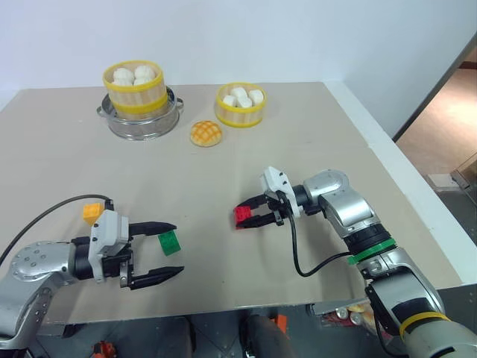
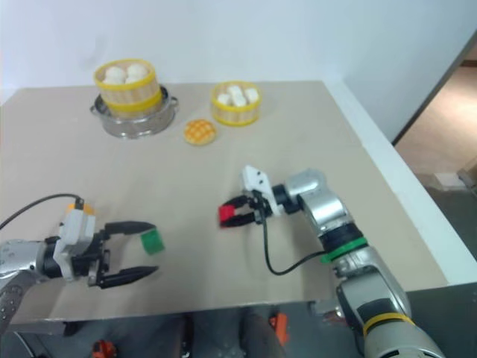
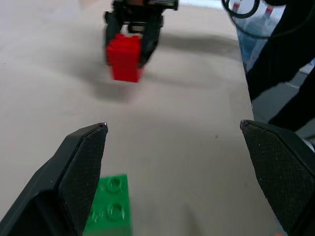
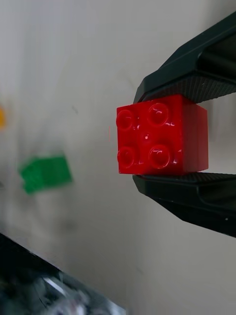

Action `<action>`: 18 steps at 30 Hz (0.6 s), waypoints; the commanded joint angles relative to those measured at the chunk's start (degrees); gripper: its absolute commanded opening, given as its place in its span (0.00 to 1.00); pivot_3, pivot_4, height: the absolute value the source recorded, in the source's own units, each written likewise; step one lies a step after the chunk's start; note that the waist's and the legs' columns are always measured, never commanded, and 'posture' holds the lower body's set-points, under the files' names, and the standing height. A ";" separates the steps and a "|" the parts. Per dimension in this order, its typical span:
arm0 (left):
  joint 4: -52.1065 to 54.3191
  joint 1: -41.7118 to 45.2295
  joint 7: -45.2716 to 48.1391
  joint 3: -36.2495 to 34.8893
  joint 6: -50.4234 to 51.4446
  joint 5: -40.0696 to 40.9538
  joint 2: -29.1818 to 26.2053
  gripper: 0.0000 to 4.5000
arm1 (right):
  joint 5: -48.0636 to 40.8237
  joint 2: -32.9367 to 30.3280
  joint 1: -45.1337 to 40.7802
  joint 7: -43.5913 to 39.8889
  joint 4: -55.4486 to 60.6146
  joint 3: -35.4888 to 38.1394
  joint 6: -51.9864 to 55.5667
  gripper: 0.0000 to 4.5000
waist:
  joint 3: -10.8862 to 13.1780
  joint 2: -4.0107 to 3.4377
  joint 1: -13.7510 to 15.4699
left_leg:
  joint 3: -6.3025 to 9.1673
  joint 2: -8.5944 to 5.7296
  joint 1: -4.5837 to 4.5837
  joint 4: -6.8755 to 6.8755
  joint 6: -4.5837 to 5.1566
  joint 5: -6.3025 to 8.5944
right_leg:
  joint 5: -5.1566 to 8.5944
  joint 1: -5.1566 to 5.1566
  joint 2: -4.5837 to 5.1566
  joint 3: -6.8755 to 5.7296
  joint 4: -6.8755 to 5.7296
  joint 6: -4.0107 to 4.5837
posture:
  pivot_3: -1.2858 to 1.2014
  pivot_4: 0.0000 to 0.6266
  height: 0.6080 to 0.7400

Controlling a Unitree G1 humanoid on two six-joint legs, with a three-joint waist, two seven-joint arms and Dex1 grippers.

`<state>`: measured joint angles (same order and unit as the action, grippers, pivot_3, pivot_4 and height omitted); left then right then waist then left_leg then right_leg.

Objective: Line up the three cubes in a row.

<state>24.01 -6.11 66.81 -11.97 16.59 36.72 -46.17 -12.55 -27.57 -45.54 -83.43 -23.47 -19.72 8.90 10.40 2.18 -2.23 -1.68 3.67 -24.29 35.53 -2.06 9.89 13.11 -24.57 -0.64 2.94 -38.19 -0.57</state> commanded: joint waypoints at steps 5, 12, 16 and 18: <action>1.27 -0.15 -0.09 -1.73 -0.07 0.73 -0.50 1.00 | 2.63 1.87 -3.11 0.12 -6.55 1.12 -4.91 0.28 | 0.00 0.00 -0.25 | 0.03 0.04 0.04 0.00 0.00 -0.01 | -0.07 -0.03 -0.06 -0.03 -0.06 0.10 | 0.52 0.24 1.00; 1.15 0.49 -0.35 -1.16 -0.08 0.41 -0.38 1.00 | 3.88 2.82 -2.57 0.51 -8.47 1.35 -6.18 0.28 | 0.00 -0.01 -0.29 | 0.01 0.05 0.03 -0.01 0.00 -0.01 | -0.06 -0.06 -0.06 -0.01 -0.07 0.10 | 0.52 0.24 1.00; 1.05 1.04 -0.53 -0.66 -0.05 0.09 -0.22 1.00 | 4.37 2.62 -2.34 0.30 -8.79 1.15 -6.16 0.39 | 0.00 0.00 -0.29 | 0.02 0.05 0.04 0.00 0.00 -0.01 | -0.07 -0.05 -0.07 -0.01 -0.07 0.10 | 0.52 0.24 1.00; 1.09 1.28 -0.82 -0.50 0.08 0.05 -0.08 1.00 | 4.23 2.47 -2.27 0.29 -8.40 1.38 -5.96 0.58 | 0.00 -0.01 -0.29 | 0.02 0.04 0.04 0.00 0.00 -0.01 | -0.07 -0.04 -0.06 -0.02 -0.08 0.10 | 0.52 0.24 1.00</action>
<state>24.01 -5.40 66.35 -12.03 16.66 36.50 -46.16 -8.14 -24.95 -47.36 -82.84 -32.64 -19.64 3.20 10.40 2.17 -2.52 -1.67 3.71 -24.25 35.54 -2.06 9.88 13.04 -24.62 -0.70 2.93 -38.26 -0.47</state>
